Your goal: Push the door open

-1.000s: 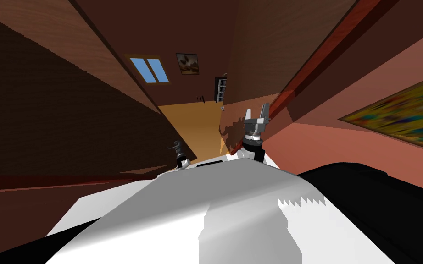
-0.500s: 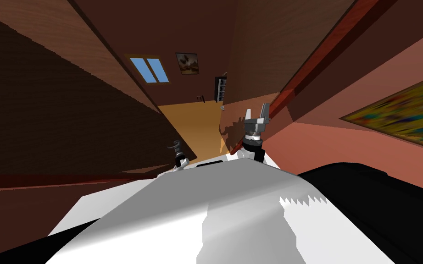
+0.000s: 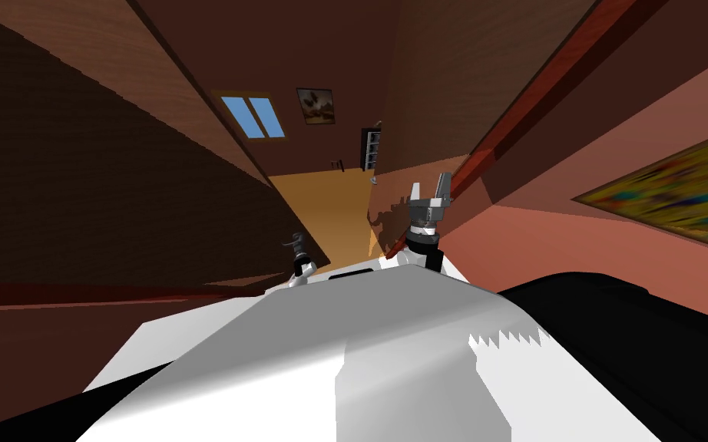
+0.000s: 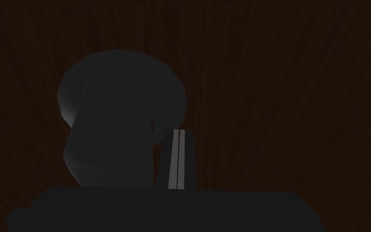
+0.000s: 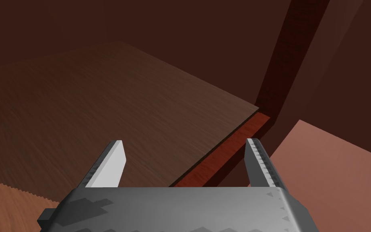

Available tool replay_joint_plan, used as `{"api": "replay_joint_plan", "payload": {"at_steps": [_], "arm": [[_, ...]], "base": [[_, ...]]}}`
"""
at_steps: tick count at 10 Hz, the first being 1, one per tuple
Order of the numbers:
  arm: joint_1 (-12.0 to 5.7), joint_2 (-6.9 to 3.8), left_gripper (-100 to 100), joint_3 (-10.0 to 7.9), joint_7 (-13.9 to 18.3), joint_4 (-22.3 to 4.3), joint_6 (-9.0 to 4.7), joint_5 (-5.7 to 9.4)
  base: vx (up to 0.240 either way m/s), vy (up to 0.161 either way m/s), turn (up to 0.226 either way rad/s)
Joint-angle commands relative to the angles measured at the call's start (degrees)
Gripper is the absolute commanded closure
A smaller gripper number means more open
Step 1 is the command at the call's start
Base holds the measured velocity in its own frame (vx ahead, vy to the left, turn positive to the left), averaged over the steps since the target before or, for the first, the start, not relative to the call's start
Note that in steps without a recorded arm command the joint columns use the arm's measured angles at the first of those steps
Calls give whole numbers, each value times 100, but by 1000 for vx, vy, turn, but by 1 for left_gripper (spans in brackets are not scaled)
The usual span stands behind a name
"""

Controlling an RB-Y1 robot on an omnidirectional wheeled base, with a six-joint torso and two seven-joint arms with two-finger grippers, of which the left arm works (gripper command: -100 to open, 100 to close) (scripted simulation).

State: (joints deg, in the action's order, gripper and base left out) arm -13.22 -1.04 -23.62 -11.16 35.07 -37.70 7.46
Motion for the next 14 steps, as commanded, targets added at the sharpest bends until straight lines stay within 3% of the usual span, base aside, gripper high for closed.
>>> {"api": "replay_joint_plan", "payload": {"at_steps": [1, 2, 3, 4, 9, 10, 13, 14], "arm": [[-145, -114, -100, -65, -5, -86, -160, 29], [-265, -1, -100, -63, -15, -68, 35, 43], [-153, 30, -100, -32, -13, -120, 33, 25], [-153, 30, 100, -32, -13, -120, 33, 25], [-153, 30, 100, -32, -13, -120, 33, 25], [-61, -33, -100, 86, 52, -147, -95, -41], [-33, -50, -100, 141, 85, -140, -179, -72], [-3, -54, -100, 202, 122, -132, -270, -107]], "base": [[-7, 2, 2], [-26, 7, 94], [-8, -3, -6], [13, 1, -9], [0, 0, 0], [-96, 50, -125], [-144, 50, -64], [-79, 24, -48]]}}
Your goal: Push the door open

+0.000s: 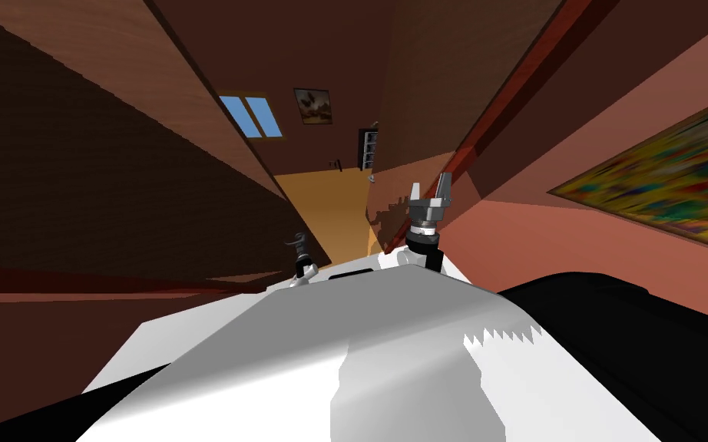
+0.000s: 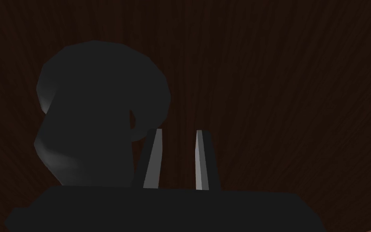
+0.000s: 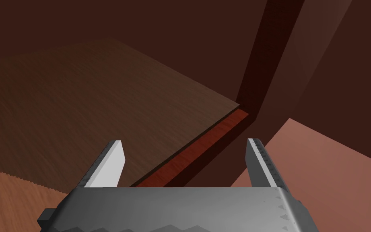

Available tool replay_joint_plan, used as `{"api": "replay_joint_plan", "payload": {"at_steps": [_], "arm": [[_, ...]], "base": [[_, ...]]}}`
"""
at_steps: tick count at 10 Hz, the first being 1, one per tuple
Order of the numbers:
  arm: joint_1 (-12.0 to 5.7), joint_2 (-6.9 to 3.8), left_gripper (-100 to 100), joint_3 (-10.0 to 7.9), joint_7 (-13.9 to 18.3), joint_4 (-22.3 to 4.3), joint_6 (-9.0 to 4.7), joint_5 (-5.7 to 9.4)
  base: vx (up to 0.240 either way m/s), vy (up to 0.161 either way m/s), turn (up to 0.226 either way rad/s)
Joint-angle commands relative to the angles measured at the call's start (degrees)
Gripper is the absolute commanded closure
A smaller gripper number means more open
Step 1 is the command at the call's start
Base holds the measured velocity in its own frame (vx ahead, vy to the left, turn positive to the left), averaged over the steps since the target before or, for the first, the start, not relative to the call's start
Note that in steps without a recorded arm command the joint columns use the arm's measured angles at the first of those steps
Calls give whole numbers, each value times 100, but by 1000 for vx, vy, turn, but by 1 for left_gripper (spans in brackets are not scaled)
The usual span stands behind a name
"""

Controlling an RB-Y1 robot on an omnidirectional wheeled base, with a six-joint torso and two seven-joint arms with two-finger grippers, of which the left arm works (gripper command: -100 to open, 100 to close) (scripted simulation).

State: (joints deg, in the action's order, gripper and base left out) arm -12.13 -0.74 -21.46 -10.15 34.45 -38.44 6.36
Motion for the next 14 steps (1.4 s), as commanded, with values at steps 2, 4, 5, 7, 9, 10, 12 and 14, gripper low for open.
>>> {"api": "replay_joint_plan", "payload": {"at_steps": [2, 4, 5, 7, 9, 10, 12, 14], "arm": [[-79, -73, -100, 51, 59, -62, -292, -33], [-47, -47, -100, 116, 98, -53, -390, -70], [-47, -47, -100, 116, 98, -53, -390, -70], [-31, -27, -100, 148, 117, -49, -438, -88], [-1, 21, -100, 209, 154, -41, -530, -123], [-1, 21, -100, 209, 154, -41, -530, -123], [14, 49, -100, 239, 172, -37, -574, -140], [40, 111, -100, 291, 203, -30, -652, -169]], "base": [[-92, 34, -40], [-134, 46, -63], [-55, 24, -15], [-44, 23, -15], [-74, 44, -48], [-16, 20, -18], [-5, 2, 0], [-65, 33, -36]]}}
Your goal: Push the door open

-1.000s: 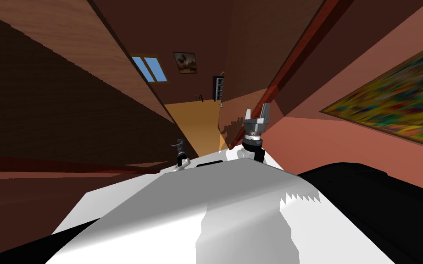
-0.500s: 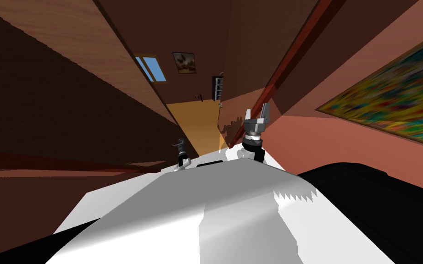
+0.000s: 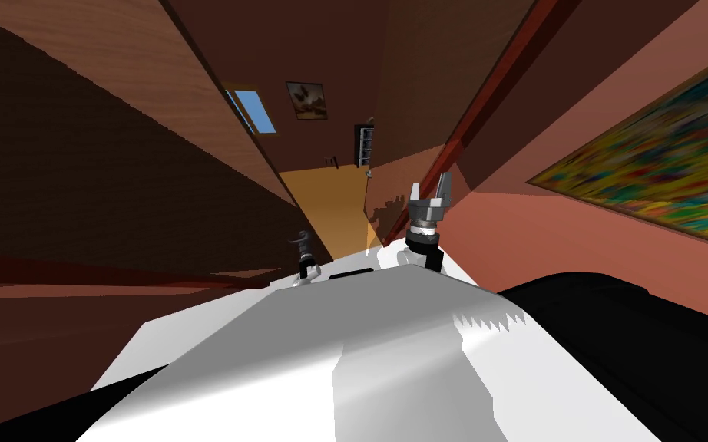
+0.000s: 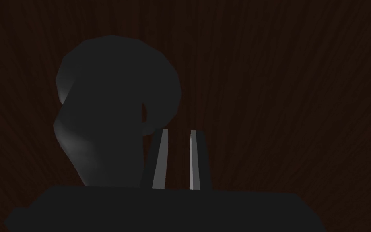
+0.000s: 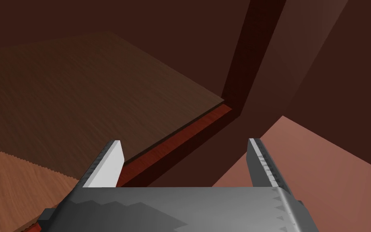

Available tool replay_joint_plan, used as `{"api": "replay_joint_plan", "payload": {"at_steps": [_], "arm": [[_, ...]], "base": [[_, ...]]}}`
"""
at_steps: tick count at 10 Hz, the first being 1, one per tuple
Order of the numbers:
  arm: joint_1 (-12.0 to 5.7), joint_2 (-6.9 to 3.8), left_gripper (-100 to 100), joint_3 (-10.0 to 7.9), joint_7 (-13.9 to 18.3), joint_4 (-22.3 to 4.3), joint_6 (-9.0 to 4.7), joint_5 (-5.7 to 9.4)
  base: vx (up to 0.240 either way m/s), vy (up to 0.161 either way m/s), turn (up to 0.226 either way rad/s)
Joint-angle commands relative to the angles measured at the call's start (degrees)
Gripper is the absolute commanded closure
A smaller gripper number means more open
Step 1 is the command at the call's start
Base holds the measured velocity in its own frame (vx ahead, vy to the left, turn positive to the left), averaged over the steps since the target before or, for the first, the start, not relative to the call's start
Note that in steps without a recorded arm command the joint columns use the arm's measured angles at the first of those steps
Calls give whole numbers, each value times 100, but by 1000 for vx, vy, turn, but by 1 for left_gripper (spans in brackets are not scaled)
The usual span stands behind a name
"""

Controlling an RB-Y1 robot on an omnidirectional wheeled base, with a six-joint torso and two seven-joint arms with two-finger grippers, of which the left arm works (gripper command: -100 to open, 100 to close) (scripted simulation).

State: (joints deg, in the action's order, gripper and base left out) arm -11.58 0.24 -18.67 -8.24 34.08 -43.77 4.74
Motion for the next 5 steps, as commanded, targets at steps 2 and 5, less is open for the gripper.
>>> {"api": "replay_joint_plan", "payload": {"at_steps": [2, 5], "arm": [[31, 166, -100, 105, 68, 19, -258, -60], [-38, -43, -100, 80, 50, -50, -84, -36]], "base": [[-120, 52, -53], [-35, 30, -3]]}}
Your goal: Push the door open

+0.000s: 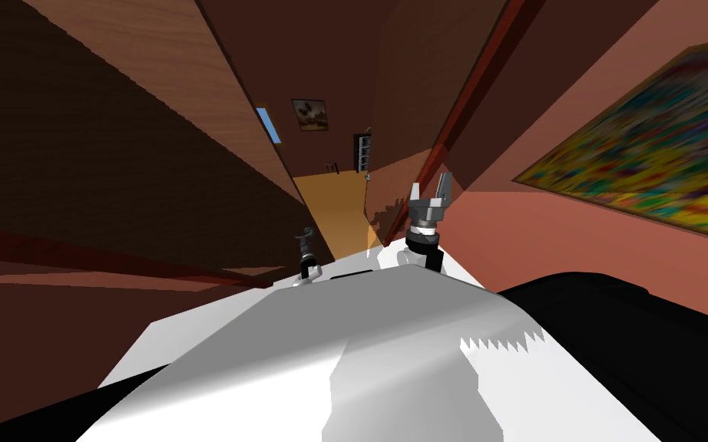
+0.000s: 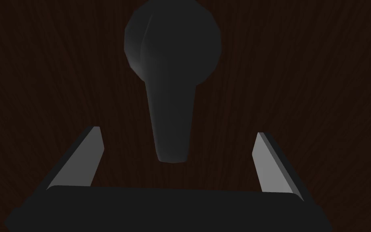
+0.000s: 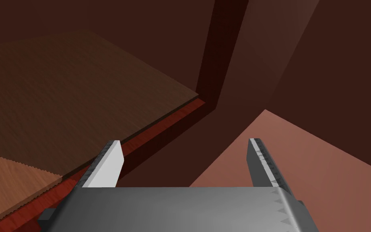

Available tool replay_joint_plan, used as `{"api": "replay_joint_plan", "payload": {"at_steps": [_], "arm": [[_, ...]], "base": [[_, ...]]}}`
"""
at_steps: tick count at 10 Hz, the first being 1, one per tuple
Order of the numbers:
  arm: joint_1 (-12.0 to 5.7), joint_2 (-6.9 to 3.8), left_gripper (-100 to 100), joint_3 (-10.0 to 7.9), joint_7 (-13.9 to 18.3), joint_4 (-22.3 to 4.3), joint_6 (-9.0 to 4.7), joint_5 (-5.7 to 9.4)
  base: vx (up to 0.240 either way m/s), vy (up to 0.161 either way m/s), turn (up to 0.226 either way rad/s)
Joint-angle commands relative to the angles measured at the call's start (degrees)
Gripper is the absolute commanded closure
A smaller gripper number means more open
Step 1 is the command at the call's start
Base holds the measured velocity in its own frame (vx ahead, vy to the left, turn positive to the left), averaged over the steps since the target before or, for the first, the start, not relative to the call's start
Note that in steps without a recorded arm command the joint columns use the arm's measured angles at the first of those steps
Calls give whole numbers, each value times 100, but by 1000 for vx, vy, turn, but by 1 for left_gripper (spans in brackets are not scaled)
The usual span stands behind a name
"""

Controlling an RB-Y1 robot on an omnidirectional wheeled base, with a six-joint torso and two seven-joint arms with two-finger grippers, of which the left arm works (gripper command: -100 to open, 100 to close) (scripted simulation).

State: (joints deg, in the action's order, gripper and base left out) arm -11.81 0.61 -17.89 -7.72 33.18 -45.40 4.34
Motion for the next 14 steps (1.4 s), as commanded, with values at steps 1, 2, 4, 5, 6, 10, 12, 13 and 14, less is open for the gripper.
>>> {"api": "replay_joint_plan", "payload": {"at_steps": [1, 2, 4, 5, 6, 10, 12, 13, 14], "arm": [[-78, -184, -100, -1, -2, 42, 178, 15], [-148, -238, -100, -4, -1, 44, 290, 27], [-306, -124, -100, -10, 0, 50, 542, 56], [-196, -137, -100, -1, -10, 145, 478, 40], [-196, -137, 100, -1, -10, 145, 478, 40], [-196, -137, 100, -1, -10, 145, 478, 40], [-186, -231, 100, -63, -23, 147, 460, 72], [-177, -263, 100, -90, -29, 148, 446, 87], [-168, -297, 100, -119, -36, 148, 432, 102]], "base": [[36, 15, 29], [60, 23, 40], [89, 32, 40], [48, 17, 3], [0, 0, 0], [-6, -2, -2], [50, -2, -4], [171, -7, 2], [178, -32, 15]]}}
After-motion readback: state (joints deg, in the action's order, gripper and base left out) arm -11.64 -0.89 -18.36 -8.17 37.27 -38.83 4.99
